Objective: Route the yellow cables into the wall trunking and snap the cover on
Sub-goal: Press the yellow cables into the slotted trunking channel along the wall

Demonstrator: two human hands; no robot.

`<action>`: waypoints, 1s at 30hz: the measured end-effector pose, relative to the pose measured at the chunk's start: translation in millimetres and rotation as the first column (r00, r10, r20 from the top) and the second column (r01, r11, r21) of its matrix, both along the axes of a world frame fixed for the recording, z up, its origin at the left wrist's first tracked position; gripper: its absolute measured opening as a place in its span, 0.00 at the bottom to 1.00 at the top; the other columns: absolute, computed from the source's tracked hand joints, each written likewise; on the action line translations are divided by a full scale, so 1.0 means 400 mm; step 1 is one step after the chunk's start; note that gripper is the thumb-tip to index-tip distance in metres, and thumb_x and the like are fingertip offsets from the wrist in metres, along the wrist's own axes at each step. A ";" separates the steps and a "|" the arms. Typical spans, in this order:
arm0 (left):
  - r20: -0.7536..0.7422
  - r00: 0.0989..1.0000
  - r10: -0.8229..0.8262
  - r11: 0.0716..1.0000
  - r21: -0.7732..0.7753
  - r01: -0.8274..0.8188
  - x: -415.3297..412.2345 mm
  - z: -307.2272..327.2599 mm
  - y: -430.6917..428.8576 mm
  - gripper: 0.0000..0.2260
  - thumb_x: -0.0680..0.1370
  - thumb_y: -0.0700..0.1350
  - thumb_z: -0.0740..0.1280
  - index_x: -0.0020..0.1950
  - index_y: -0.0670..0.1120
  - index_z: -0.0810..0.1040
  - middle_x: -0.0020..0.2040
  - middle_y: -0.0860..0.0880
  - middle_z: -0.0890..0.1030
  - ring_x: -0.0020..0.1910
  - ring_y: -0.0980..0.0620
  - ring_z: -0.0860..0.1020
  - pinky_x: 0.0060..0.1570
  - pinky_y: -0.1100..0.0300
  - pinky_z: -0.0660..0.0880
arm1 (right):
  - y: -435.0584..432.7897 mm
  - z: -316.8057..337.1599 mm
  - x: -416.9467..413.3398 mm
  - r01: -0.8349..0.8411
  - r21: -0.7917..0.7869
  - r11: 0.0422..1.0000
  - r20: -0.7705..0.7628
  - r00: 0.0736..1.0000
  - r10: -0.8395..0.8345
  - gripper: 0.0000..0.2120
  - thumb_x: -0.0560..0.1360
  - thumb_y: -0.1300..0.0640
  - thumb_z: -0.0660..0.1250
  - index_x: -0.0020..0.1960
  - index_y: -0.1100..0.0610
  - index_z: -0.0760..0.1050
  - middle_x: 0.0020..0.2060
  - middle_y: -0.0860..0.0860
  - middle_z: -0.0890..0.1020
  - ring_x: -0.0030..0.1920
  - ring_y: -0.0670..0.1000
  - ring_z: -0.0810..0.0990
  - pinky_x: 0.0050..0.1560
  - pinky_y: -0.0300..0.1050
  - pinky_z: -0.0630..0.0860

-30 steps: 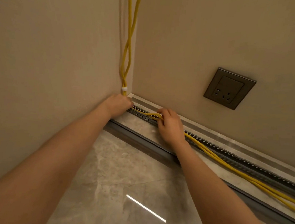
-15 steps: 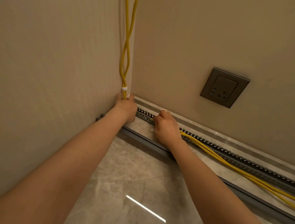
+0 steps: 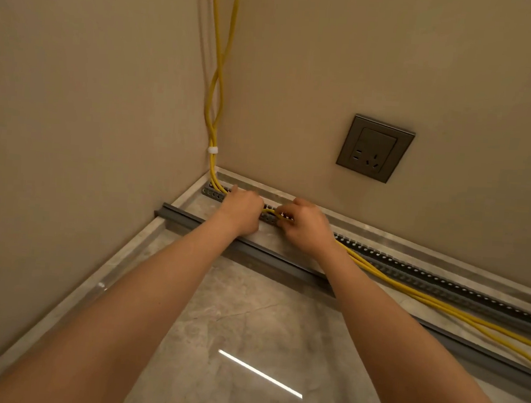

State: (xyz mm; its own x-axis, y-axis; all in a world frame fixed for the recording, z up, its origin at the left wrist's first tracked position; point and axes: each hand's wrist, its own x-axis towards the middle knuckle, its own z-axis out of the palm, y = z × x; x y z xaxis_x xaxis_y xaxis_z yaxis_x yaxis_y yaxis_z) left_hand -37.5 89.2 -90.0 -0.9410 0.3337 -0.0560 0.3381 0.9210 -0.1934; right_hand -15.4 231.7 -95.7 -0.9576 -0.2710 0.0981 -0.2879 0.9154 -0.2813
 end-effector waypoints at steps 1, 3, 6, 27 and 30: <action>0.007 1.000 0.013 1.000 -0.008 -0.013 0.001 0.002 0.008 0.12 0.77 0.41 0.60 0.58 0.41 0.77 0.58 0.42 0.79 0.58 0.42 0.77 0.66 0.46 0.65 | 0.011 -0.001 0.009 0.018 0.029 0.999 -0.025 1.000 -0.017 0.15 0.78 0.55 0.62 0.64 0.53 0.76 0.56 0.56 0.77 0.57 0.57 0.76 0.51 0.47 0.73; 0.042 0.998 0.053 0.998 -0.023 -0.052 0.005 0.006 0.030 0.13 0.77 0.42 0.60 0.60 0.42 0.76 0.59 0.43 0.78 0.61 0.43 0.76 0.71 0.43 0.60 | 0.024 -0.001 0.023 0.027 0.063 0.998 -0.091 0.996 -0.021 0.15 0.78 0.54 0.62 0.63 0.54 0.76 0.55 0.56 0.77 0.57 0.57 0.75 0.49 0.46 0.72; 0.058 0.992 0.108 0.994 -0.034 -0.106 0.012 0.011 0.055 0.13 0.77 0.41 0.61 0.61 0.43 0.75 0.60 0.44 0.78 0.63 0.44 0.75 0.72 0.38 0.54 | 0.024 0.006 0.023 0.023 0.173 0.985 -0.175 0.985 0.008 0.12 0.78 0.58 0.61 0.59 0.58 0.77 0.54 0.57 0.77 0.56 0.60 0.76 0.44 0.47 0.69; 0.053 0.998 -0.038 0.999 0.039 0.036 0.059 0.031 0.118 0.14 0.78 0.43 0.59 0.60 0.41 0.77 0.61 0.42 0.78 0.62 0.42 0.76 0.68 0.47 0.64 | 0.022 -0.003 0.047 0.082 0.090 0.993 0.106 0.990 -0.092 0.16 0.74 0.60 0.62 0.60 0.59 0.76 0.56 0.59 0.77 0.56 0.60 0.76 0.53 0.48 0.72; 0.083 0.996 -0.037 0.996 0.086 0.030 0.068 0.028 0.129 0.14 0.78 0.42 0.59 0.61 0.39 0.76 0.62 0.39 0.77 0.61 0.41 0.76 0.59 0.51 0.73 | 0.034 -0.022 0.062 0.055 0.036 0.998 0.071 0.996 -0.058 0.17 0.75 0.64 0.62 0.62 0.59 0.74 0.57 0.59 0.76 0.56 0.60 0.76 0.52 0.47 0.72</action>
State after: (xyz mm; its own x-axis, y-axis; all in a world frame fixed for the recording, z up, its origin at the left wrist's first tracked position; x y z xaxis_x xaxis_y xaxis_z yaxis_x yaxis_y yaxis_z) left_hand -10.4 140.8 -78.7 -0.9222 0.3723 -0.1045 0.3812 0.9206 -0.0848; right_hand 9.3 245.4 -104.3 -0.9756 -0.2185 0.0195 -0.2156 0.9391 -0.2676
